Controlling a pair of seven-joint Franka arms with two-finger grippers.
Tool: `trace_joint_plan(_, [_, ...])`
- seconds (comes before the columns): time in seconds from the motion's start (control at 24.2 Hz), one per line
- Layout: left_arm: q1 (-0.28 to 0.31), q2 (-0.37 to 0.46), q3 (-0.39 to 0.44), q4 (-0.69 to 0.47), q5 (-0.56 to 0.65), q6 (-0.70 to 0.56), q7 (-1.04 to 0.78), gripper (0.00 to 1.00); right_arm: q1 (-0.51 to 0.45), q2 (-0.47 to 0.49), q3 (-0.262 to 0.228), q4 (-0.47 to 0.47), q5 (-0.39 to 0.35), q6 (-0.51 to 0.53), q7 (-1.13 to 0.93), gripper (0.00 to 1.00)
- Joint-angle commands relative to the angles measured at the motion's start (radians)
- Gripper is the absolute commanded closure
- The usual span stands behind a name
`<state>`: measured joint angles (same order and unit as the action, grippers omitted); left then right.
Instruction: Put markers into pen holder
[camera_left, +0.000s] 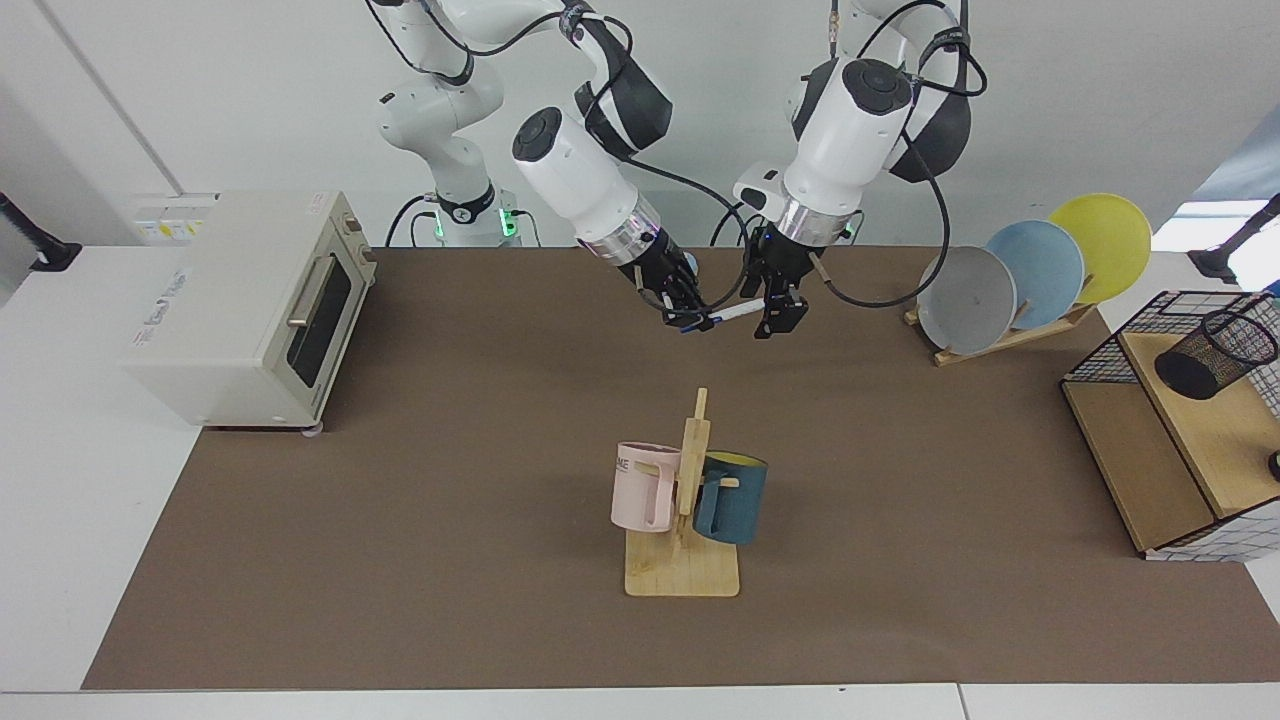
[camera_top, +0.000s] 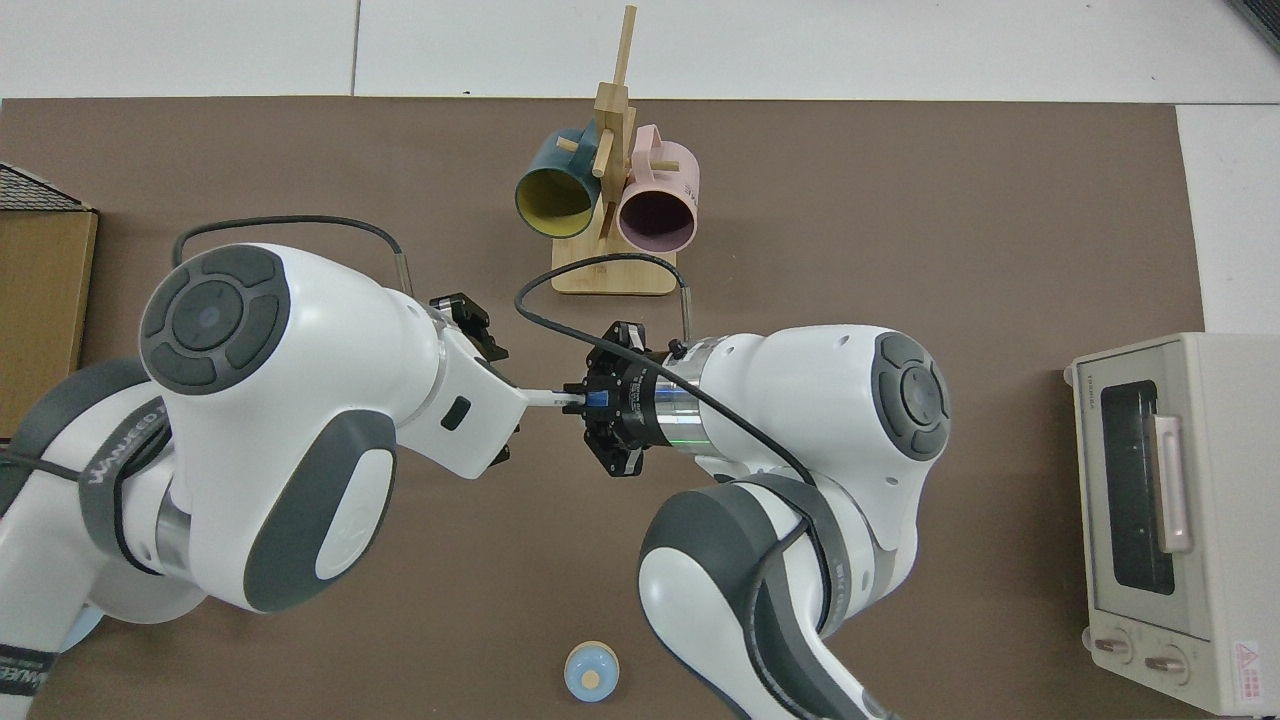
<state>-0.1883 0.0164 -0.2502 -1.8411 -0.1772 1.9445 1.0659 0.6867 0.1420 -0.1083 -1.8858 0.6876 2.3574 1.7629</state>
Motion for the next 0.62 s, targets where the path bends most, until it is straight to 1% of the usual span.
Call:
trace_joint_plan(0.0, [-0.003,-0.009,0.003,-0.012,-0.013,0.019,-0.006,0.88,-0.003,-0.004,0.001,-0.001,0.023,0.013,0.003,1.0])
trace_joint_plan(0.04, [-0.005,-0.009,0.003,-0.01,-0.011,0.017,-0.009,0.95,-0.003,-0.004,0.001,-0.001,0.023,0.013,0.001,1.0])
trace_joint_plan(0.08, [-0.003,-0.009,0.003,-0.009,-0.011,0.014,-0.009,1.0,-0.004,-0.004,0.001,-0.001,0.023,0.013,0.001,1.0])
trace_joint_plan(0.21, [-0.003,-0.009,0.003,-0.007,-0.01,0.014,-0.012,1.0,-0.004,-0.004,0.001,-0.001,0.021,0.011,-0.002,1.0])
trace_joint_plan(0.25, [-0.003,-0.009,0.003,-0.007,-0.008,0.014,-0.011,1.0,-0.004,-0.004,0.001,-0.001,0.02,0.008,-0.002,0.97])
trace_joint_plan(0.29, [-0.005,-0.009,0.003,-0.007,-0.007,0.014,-0.011,1.0,-0.006,-0.004,0.001,-0.001,0.02,0.005,-0.002,0.83])
trace_joint_plan(0.33, [-0.005,-0.009,0.003,-0.006,-0.007,0.013,-0.011,1.0,-0.009,-0.004,0.001,-0.001,0.02,0.0,-0.002,0.76])
trace_joint_plan(0.37, [-0.005,-0.009,0.003,-0.007,-0.007,0.013,-0.011,1.0,-0.01,-0.004,0.001,-0.001,0.02,-0.001,-0.002,0.72])
trace_joint_plan(0.41, [-0.005,-0.009,0.003,-0.006,-0.005,0.013,-0.011,1.0,-0.01,-0.005,0.001,-0.001,0.02,-0.001,0.0,0.62])
trace_joint_plan(0.45, [-0.005,-0.009,0.003,-0.007,-0.005,0.013,-0.012,1.0,-0.01,-0.005,-0.001,-0.001,0.017,-0.003,0.0,0.37])
trace_joint_plan(0.49, [-0.005,-0.009,0.003,-0.007,-0.005,0.011,-0.012,1.0,-0.01,-0.005,-0.001,-0.001,0.009,-0.007,0.0,0.01])
trace_joint_plan(0.58, [-0.003,-0.009,0.003,-0.007,-0.005,0.011,-0.012,1.0,-0.009,-0.009,-0.005,-0.003,-0.013,-0.01,-0.02,0.0])
